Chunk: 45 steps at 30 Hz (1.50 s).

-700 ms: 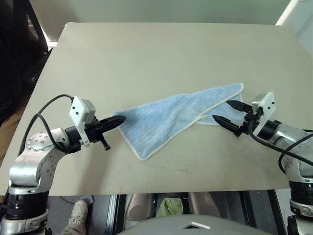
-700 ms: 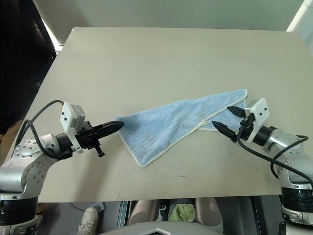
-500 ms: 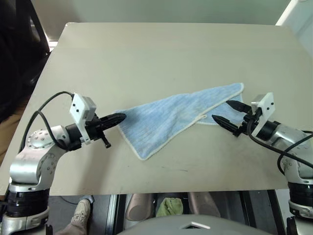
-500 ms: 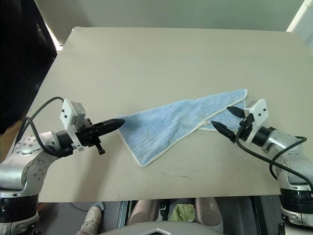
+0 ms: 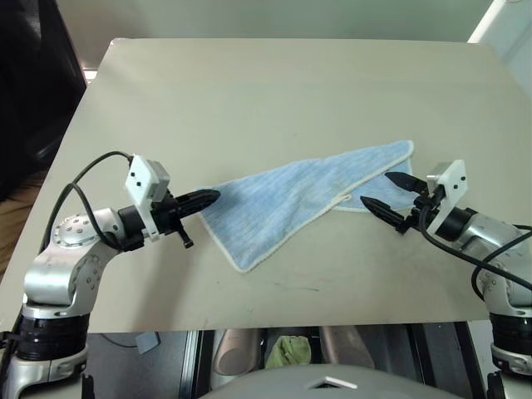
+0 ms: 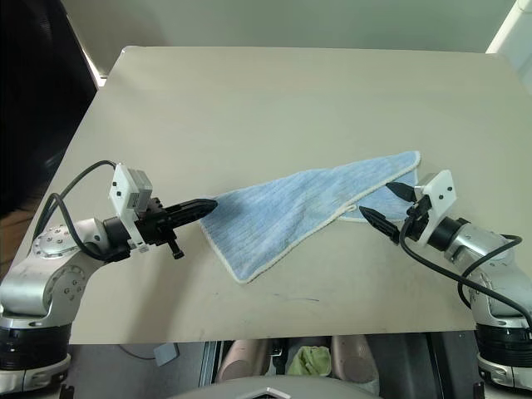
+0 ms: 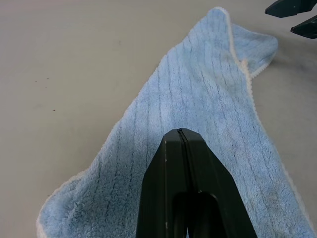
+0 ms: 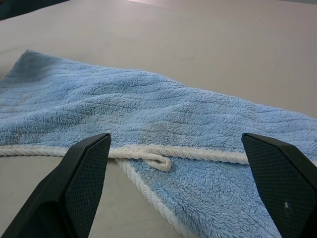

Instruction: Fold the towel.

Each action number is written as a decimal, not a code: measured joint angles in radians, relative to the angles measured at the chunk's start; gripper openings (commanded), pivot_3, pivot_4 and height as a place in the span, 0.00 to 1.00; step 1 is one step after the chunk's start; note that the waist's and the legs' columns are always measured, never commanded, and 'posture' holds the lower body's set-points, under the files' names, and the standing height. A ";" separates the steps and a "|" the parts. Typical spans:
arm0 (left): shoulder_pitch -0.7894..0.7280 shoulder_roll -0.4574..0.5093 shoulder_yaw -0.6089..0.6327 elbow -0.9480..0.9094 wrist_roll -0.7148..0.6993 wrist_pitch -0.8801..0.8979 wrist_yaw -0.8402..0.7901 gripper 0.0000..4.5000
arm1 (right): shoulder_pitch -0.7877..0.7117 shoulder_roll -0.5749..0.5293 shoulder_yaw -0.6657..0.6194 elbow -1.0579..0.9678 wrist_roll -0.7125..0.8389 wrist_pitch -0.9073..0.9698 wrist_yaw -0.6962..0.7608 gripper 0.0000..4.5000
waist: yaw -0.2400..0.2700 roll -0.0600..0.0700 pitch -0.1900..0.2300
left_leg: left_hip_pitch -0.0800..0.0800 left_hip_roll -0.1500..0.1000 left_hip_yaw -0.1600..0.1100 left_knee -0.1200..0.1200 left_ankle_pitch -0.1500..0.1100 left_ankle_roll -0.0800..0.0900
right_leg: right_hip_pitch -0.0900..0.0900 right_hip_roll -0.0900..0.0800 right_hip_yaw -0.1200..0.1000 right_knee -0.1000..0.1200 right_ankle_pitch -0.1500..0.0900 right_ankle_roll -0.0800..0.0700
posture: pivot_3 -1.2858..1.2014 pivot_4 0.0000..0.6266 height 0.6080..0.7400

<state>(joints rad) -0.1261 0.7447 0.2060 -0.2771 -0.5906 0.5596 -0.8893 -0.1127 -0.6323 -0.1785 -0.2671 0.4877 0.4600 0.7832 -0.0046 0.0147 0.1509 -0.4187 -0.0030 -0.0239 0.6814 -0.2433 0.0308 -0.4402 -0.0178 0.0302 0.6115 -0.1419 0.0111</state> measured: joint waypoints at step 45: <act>-0.220 0.145 -0.524 0.151 0.448 -0.478 -0.566 0.99 | 0.016 0.031 0.004 0.014 -0.021 -0.022 -0.015 1.00 | -0.001 0.001 -0.001 | -0.003 0.001 0.000 0.001 -0.003 0.000 | -0.004 0.000 0.000 0.001 -0.002 -0.002 | 0.52 0.24 0.97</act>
<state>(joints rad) -0.3462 0.8899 -0.3184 -0.1266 -0.1423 0.0815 -1.4557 -0.0972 -0.6014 -0.1743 -0.2531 0.4672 0.4378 0.7681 -0.0051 0.0155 0.1502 -0.4218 -0.0019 -0.0242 0.6819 -0.2464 0.0313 -0.4443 -0.0180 0.0304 0.6128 -0.1435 0.0092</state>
